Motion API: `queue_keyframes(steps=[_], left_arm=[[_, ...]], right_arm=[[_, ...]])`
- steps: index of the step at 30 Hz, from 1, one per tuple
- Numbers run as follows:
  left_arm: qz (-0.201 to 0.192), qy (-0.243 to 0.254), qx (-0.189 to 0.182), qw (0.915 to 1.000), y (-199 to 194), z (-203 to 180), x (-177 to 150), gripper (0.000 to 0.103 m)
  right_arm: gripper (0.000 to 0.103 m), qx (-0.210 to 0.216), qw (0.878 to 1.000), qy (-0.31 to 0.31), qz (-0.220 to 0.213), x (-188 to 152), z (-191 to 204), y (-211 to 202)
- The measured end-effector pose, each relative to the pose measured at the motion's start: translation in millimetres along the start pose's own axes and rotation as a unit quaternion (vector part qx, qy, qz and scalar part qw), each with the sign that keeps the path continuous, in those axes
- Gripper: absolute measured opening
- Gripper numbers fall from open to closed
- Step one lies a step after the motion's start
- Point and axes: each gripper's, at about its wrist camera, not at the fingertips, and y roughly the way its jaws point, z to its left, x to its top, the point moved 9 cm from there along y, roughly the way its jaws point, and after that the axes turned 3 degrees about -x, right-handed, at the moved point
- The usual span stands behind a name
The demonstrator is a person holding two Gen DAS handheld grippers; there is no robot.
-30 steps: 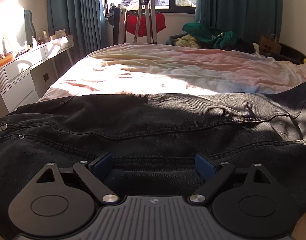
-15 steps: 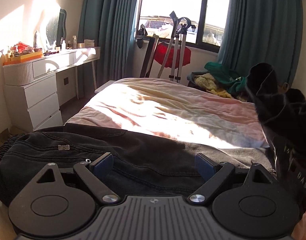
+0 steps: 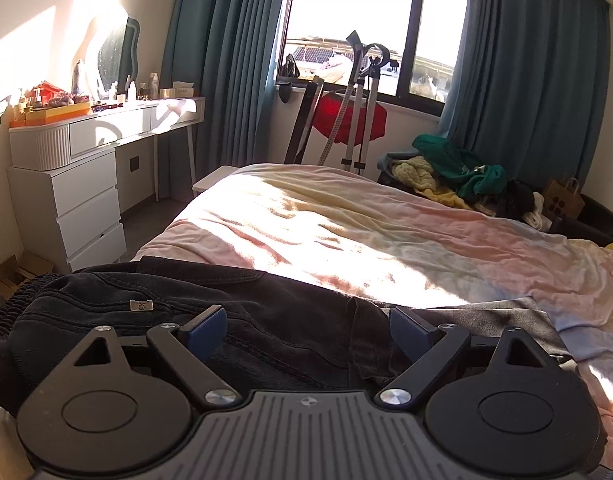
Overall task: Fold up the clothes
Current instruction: 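Lay the trouser leg over the trousers and open the right gripper, then grasp the ribbed waistband with the left gripper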
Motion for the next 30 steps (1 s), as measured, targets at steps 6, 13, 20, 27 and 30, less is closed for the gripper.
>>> queue_keyframes(steps=[6,13,20,27,30], left_arm=[[0.005,0.011,-0.008,0.9999,7.6,-5.6,-8.9,0.090],[0.000,0.016,-0.012,0.9998,8.1,-7.1,-11.2,0.091],[0.009,0.041,-0.012,0.9990,15.2,-16.9,-19.8,0.091],[0.027,0.099,-0.008,0.9947,30.0,-44.3,-41.0,0.091],[0.053,0.120,0.006,0.9914,42.6,-49.7,-56.6,0.091]], right_arm=[[0.025,0.004,1.000,0.023,0.004,6.5,-3.1,-3.6],[0.087,0.116,0.986,0.114,0.045,-1.6,2.3,-41.5],[0.087,0.090,0.975,0.200,0.034,9.6,-66.3,-63.1],[0.087,-0.035,0.962,0.267,0.041,-11.9,-138.6,-32.0],[0.087,-0.043,0.947,0.306,0.085,-38.1,-148.5,-12.1]])
